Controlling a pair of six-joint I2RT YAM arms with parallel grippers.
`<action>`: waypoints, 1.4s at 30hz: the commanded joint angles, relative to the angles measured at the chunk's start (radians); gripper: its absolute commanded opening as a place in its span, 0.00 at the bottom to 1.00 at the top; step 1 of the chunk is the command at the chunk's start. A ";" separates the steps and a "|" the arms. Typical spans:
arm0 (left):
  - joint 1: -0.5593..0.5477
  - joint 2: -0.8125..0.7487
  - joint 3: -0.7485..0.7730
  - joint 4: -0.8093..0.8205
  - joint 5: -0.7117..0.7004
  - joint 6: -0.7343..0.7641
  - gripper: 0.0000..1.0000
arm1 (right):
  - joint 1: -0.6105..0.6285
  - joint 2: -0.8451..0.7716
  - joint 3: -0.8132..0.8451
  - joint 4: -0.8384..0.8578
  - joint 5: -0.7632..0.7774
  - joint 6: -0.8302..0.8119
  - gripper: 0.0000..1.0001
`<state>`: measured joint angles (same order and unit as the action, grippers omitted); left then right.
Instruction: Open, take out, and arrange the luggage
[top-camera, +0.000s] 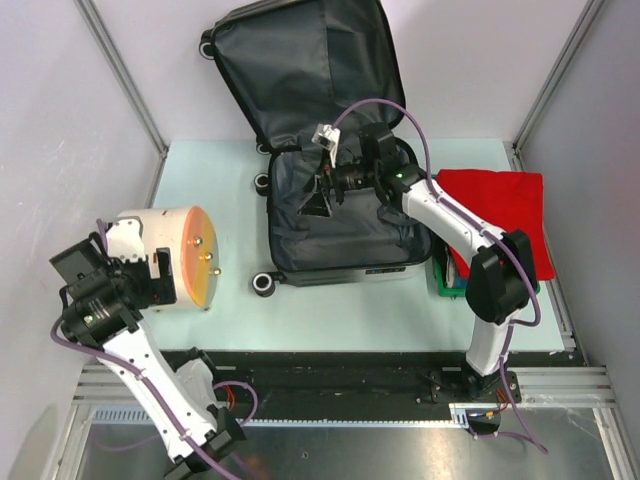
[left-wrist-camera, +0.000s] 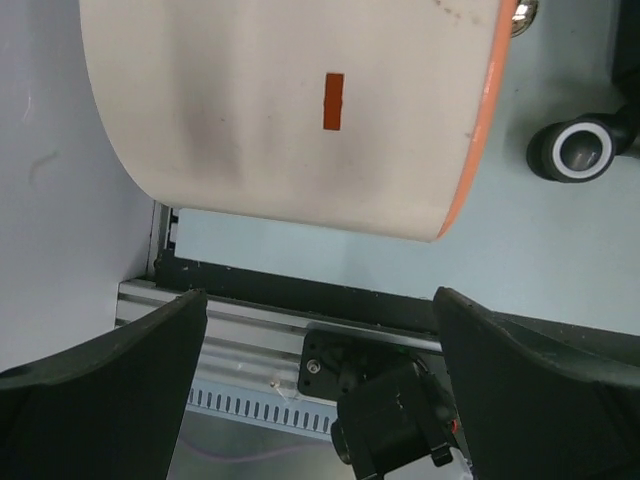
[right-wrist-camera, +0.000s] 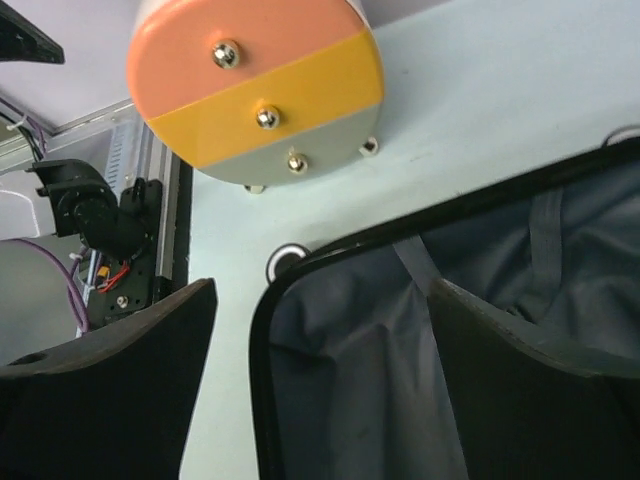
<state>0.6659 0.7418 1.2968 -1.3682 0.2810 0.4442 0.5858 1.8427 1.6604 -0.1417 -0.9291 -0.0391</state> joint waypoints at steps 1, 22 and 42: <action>-0.003 0.043 -0.023 -0.108 -0.034 -0.019 1.00 | -0.032 -0.045 -0.001 -0.101 0.019 -0.097 0.97; -0.009 0.430 -0.038 0.076 0.136 -0.001 1.00 | -0.110 0.007 0.076 -0.185 0.105 -0.105 1.00; -0.111 0.668 0.148 0.264 0.093 -0.050 1.00 | -0.121 0.070 0.164 -0.231 0.128 -0.113 1.00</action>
<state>0.5877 1.3815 1.3727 -1.2514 0.3641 0.4335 0.4690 1.9091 1.7657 -0.3779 -0.8120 -0.1410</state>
